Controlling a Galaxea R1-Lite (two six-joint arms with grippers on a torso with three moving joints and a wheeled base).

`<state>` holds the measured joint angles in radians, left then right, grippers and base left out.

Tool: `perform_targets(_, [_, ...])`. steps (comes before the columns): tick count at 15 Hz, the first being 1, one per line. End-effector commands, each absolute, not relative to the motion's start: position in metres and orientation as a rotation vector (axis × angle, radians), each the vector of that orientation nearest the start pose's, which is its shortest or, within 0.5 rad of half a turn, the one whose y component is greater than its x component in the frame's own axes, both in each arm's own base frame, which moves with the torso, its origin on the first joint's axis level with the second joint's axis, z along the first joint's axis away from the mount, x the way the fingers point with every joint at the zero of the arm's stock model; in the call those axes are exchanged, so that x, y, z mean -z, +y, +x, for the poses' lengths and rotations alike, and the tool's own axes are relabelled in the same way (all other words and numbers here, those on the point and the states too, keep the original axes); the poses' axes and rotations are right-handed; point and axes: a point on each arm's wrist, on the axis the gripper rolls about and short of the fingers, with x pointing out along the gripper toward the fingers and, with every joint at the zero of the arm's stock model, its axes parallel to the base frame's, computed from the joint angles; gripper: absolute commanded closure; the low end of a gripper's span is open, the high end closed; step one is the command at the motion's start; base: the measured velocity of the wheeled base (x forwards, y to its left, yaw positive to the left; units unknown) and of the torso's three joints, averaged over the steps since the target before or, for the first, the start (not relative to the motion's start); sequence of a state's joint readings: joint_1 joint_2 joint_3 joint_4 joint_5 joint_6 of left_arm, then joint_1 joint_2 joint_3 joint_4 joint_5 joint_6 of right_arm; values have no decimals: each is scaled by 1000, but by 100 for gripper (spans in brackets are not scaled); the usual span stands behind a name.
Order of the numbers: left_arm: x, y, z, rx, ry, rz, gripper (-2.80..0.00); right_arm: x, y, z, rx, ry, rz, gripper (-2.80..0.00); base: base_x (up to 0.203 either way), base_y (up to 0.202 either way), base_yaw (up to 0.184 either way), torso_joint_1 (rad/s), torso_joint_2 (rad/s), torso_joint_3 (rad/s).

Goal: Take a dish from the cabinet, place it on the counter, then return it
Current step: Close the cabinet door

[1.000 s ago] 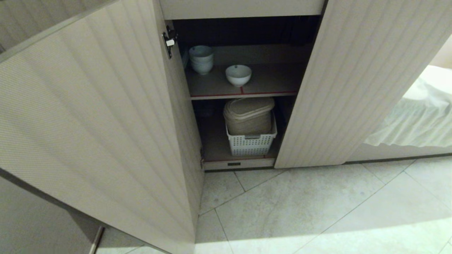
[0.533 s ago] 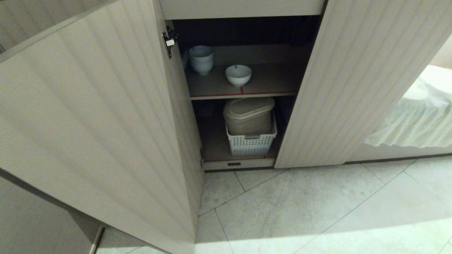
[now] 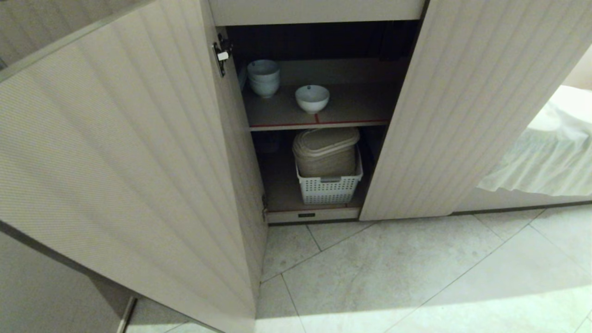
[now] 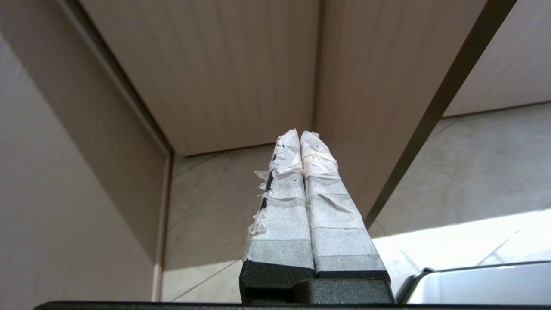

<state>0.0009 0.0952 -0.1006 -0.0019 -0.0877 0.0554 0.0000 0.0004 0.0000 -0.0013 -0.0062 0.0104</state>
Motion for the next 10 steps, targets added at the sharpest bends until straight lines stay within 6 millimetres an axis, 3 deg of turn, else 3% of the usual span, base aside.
perform_targets(1, [-123, -2, -14, 117, 33, 46, 0, -76, 0, -23, 6, -2, 11, 0, 0, 0, 0, 0, 0, 0])
perform_targets(4, [-133, -3, -8, 151, 52, 26, 0, -76, 0, -23, 6, -2, 11, 0, 0, 0, 0, 0, 0, 0])
perform_targets(10, [-120, -3, -5, 153, 111, 23, 0, -76, 0, -23, 5, -2, 11, 0, 0, 0, 0, 0, 0, 0])
